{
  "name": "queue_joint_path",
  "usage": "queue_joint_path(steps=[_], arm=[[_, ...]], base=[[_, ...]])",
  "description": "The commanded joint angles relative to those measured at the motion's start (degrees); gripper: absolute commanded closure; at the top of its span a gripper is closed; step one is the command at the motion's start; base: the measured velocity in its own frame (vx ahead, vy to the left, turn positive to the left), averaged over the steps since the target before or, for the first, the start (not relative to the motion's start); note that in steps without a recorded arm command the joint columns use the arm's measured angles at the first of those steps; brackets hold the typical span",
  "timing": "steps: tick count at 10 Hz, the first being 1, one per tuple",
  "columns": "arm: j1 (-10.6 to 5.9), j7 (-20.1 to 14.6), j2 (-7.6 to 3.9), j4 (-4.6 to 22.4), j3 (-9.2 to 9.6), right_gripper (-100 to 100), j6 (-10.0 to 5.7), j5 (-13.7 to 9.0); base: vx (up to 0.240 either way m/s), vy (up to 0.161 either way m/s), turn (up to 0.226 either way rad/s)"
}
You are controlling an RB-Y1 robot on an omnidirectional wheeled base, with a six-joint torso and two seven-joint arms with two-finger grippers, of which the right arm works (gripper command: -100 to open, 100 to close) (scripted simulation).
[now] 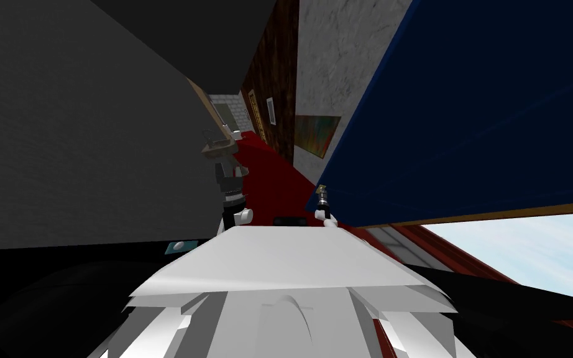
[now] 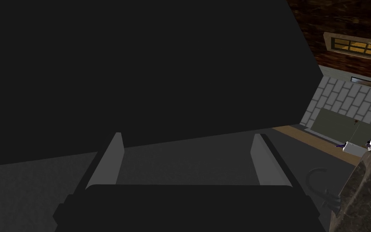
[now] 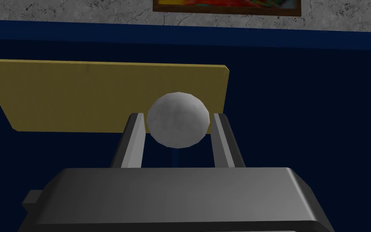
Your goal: Push the door open
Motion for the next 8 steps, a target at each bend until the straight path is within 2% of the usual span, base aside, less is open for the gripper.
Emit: queue_joint_path(steps=[1, 2, 3, 8], arm=[[0.53, 0.59, 0.18, -1.40, -1.15, 100, 0.57, -0.62], [0.49, 0.76, 0.26, -1.39, -1.68, 100, 0.64, -0.94], [0.38, 0.57, 0.20, -0.55, -1.32, 100, 0.37, -0.73], [0.53, 1.85, -0.75, -0.58, -4.88, 100, 0.19, -2.94]], base=[[0.214, 0.063, -0.076], [0.207, 0.044, -0.062], [0.092, 0.015, -0.029], [0.207, 0.022, -0.052]])
